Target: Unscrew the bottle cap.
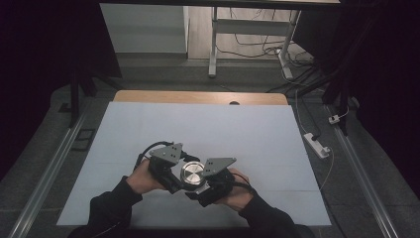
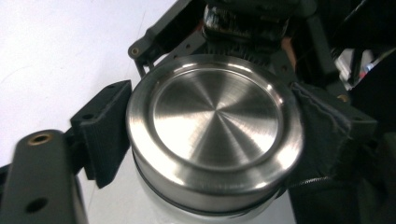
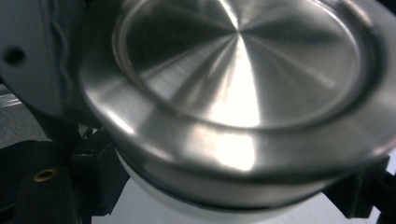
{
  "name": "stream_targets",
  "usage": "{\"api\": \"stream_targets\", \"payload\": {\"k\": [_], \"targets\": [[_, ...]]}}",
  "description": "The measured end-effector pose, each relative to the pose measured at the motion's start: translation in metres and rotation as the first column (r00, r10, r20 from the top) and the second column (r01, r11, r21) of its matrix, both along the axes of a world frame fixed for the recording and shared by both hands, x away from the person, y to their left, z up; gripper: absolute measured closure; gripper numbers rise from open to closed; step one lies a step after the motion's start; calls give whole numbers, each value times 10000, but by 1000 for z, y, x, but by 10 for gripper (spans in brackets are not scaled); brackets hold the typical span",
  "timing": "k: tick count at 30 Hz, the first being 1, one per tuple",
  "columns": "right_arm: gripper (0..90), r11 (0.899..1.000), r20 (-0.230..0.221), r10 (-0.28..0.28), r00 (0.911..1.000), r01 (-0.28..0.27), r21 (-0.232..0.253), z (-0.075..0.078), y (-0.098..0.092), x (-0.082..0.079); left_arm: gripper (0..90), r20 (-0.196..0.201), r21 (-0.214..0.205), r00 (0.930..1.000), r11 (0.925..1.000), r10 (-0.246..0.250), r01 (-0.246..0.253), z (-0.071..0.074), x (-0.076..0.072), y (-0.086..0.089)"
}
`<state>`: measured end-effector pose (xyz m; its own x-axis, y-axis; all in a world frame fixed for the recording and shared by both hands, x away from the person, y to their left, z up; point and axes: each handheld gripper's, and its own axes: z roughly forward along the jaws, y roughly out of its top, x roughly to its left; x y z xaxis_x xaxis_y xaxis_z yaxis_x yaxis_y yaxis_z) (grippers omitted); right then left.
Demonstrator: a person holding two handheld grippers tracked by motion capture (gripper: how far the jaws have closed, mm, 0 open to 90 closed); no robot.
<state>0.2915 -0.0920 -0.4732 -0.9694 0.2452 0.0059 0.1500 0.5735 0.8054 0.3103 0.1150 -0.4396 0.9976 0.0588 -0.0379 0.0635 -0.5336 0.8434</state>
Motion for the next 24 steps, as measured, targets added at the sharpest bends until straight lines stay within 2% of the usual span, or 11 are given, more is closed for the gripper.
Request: {"api": "stream_targets", "payload": {"k": [4,5,8,9,10,11,12,13,18,21,24], "targets": [[152,9983,-43,-591,9982,591,-12,-1,-3,5,189,3,-167,9965,9963,839,-838,-3,0,-4],[152,9983,-43,-591,9982,591,-12,-1,-3,5,189,-5,-188,9918,9916,1277,-1276,-3,-1,-6],[152,9894,19,-1450,9894,1450,-64,-1,-6,9,189,226,-206,9647,9648,2625,-2621,-4,-6,-16],[152,9861,72,-1658,9861,1659,-101,-1,-6,10,189,345,-189,9549,9555,2949,-2944,-3,-7,-19],[152,9861,72,-1658,9861,1659,-101,-1,-6,10,189,345,-189,9549,9555,2949,-2944,-3,-7,-19],[152,9781,126,-2079,9781,2080,-95,-1,-7,12,187,509,-165,9368,9382,3461,-3457,-4,-10,-24],[152,9760,133,-2177,9759,2178,-73,-1,-8,12,185,534,-160,9334,9349,3549,-3545,-4,-11,-26],[152,9744,122,-2247,9743,2248,-52,-2,-8,12,179,534,-160,9334,9349,3549,-3545,-4,-11,-26],[152,9776,111,-2100,9776,2098,171,0,-10,12,28,1,-637,9514,9495,3080,-3074,1,-4,-15],[152,9822,67,-1869,9824,1867,187,0,-9,11,29,-30,-610,9727,9709,2320,-2317,6,0,-2],[152,9937,18,-1112,9938,1111,116,0,-6,8,53,110,-235,9916,9915,1285,-1282,6,1,6]]}}
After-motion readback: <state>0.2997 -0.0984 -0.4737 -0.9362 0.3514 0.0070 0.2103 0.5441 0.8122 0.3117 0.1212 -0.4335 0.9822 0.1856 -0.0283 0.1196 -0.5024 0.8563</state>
